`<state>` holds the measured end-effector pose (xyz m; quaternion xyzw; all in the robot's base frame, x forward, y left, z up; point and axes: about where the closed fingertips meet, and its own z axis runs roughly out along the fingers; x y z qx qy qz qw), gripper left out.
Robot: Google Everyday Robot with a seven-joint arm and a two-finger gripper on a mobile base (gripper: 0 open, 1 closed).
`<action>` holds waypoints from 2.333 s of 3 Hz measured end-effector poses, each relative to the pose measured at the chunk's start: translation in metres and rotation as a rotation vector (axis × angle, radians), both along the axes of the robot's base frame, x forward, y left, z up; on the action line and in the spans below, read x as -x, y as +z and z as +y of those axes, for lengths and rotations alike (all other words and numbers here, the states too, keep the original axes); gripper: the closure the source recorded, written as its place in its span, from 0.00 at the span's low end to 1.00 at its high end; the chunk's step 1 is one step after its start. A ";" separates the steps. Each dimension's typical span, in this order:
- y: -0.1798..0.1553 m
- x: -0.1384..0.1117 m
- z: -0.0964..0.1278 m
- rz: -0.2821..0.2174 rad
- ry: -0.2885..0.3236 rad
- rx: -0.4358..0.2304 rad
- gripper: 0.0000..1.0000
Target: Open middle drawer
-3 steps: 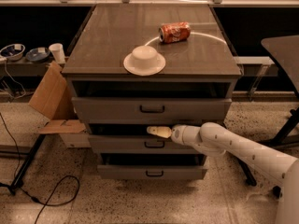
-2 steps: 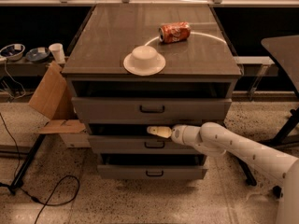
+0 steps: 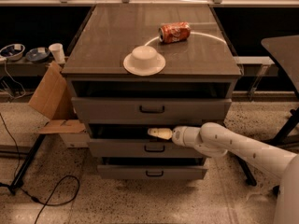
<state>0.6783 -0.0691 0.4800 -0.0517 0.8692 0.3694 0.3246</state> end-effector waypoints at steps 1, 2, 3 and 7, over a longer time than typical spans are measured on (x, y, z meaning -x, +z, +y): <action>-0.009 0.016 0.001 0.075 0.016 0.037 0.00; -0.012 0.022 0.001 0.100 0.020 0.046 0.00; -0.020 0.047 0.004 0.180 0.032 0.070 0.00; -0.045 0.145 0.008 0.531 0.046 0.107 0.00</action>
Offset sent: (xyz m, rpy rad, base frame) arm -0.0783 -0.0005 -0.0337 -0.1170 0.2919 0.0475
